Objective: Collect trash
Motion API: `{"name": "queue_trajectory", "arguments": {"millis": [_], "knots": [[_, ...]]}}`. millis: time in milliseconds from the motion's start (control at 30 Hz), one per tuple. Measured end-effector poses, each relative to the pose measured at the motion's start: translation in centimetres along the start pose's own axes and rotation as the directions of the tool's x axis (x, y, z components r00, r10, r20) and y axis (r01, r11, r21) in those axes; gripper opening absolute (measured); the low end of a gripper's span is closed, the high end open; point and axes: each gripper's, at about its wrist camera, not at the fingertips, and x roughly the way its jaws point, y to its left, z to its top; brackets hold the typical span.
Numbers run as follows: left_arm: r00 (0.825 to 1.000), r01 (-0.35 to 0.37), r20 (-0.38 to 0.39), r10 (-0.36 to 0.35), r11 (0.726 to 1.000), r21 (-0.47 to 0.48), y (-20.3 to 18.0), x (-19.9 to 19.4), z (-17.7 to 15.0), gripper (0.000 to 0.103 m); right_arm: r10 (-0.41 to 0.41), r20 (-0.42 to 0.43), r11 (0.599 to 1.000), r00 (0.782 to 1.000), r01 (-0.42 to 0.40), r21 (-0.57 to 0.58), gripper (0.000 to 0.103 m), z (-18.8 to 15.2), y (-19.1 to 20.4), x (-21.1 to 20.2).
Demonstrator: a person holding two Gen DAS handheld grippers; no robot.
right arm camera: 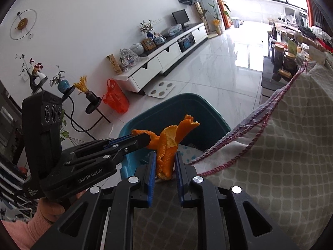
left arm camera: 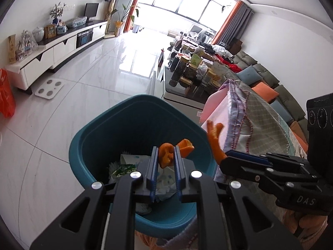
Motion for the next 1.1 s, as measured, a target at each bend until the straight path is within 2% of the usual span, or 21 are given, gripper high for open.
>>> {"name": "queue_trajectory", "arguments": {"millis": [100,233,333,500,700,767,833,900,967,1000,1100], "knots": [[1.0,0.001,-0.014,-0.001,1.0,-0.021,0.4,0.8,0.1,0.016,-0.004,-0.002,1.0,1.0,0.004,0.021,0.019,0.2,-0.3,0.2],[0.999,0.016,-0.027,-0.017,0.999,-0.044,0.8,1.5,0.0,0.028,0.0,0.005,0.999,1.0,0.0,0.033,0.021,0.2,-0.5,0.0],[1.0,0.015,-0.018,-0.016,0.999,-0.047,1.1,1.3,-0.1,0.028,0.006,0.022,0.999,1.0,-0.007,0.041,0.022,0.1,-0.8,-0.6],[0.999,0.015,0.04,-0.015,1.0,-0.017,0.3,-0.5,-0.3,0.038,0.017,0.086,0.999,0.996,-0.02,0.036,0.038,-0.4,-1.0,-2.8],[0.987,0.003,0.159,-0.016,0.997,0.083,-2.4,-4.5,-0.8,0.067,-0.021,0.213,1.0,0.977,0.021,0.005,0.062,-2.3,-1.1,-7.6],[0.98,-0.005,0.198,-0.017,0.994,0.114,-3.6,-5.6,-1.2,0.089,-0.053,0.262,0.998,0.964,0.056,-0.004,0.071,-3.4,-1.2,-9.6],[0.97,-0.004,0.242,-0.03,0.99,0.138,-5.1,-6.7,-1.8,0.098,-0.082,0.3,0.996,0.95,0.088,-0.005,0.078,-4.6,-1.3,-11.2],[0.964,0.003,0.264,-0.046,0.987,0.163,-6.4,-7.3,-2.3,0.099,-0.123,0.343,0.991,0.931,0.132,-0.001,0.083,-6.0,-1.4,-13.1],[0.957,0.009,0.285,-0.06,0.984,0.178,-7.8,-7.6,-2.9,0.099,-0.159,0.383,0.986,0.91,0.168,0.009,0.097,-7.2,-1.6,-14.6],[0.954,0.011,0.294,-0.066,0.983,0.185,-8.7,-7.6,-3.2,0.099,-0.183,0.402,0.981,0.897,0.193,0.016,0.1,-7.8,-1.8,-15.4],[0.948,-0.001,0.311,-0.065,0.978,0.207,-11.0,-7.4,-4.1,0.099,-0.272,0.455,0.959,0.848,0.279,0.053,0.1,-10.0,-2.5,-18.1]]}}
